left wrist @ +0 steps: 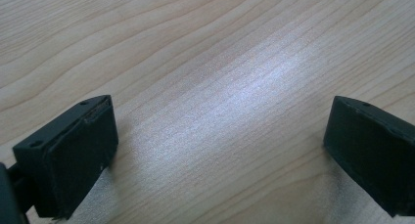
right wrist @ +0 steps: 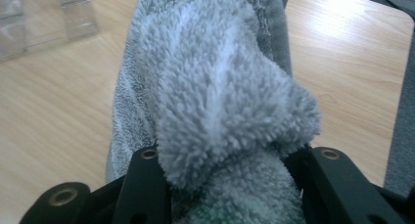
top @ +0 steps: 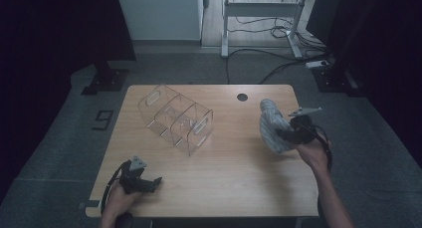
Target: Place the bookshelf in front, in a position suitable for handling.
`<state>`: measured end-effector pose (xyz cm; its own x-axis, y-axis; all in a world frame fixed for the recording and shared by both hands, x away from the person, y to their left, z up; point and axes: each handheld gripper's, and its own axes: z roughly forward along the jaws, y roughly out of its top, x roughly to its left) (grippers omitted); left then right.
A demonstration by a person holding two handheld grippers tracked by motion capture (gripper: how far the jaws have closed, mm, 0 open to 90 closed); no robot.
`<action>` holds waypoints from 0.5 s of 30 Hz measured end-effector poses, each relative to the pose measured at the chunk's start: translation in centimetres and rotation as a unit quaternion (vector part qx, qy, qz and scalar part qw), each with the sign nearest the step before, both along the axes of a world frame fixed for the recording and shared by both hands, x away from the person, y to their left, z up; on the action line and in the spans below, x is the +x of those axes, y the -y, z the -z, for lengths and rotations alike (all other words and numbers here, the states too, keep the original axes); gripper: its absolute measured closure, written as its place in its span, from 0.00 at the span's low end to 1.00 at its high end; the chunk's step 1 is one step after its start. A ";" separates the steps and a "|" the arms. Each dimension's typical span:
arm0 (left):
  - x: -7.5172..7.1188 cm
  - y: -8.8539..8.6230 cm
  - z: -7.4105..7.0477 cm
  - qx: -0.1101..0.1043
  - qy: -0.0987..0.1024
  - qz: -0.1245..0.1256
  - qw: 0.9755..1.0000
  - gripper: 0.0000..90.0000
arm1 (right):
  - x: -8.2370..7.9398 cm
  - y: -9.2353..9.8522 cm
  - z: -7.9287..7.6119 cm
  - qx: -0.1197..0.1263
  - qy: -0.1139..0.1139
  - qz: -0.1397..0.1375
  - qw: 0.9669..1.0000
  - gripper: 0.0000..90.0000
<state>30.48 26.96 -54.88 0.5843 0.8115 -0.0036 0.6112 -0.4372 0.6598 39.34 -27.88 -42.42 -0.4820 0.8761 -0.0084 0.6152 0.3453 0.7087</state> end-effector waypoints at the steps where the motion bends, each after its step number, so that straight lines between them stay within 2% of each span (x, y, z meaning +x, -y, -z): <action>1: 0.0 0.0 0.0 0.000 0.000 0.000 1.000 0.00 | 0.2 0.1 0.1 -0.002 0.001 0.003 1.000 0.65; 9: 0.0 0.0 0.0 0.000 0.000 0.001 1.000 0.00 | 1.5 0.1 1.5 -0.011 -0.002 0.021 1.000 0.65; 15: 0.0 0.0 0.0 0.000 0.000 0.000 1.000 0.00 | 2.6 0.3 3.8 -0.013 -0.012 0.035 0.999 0.65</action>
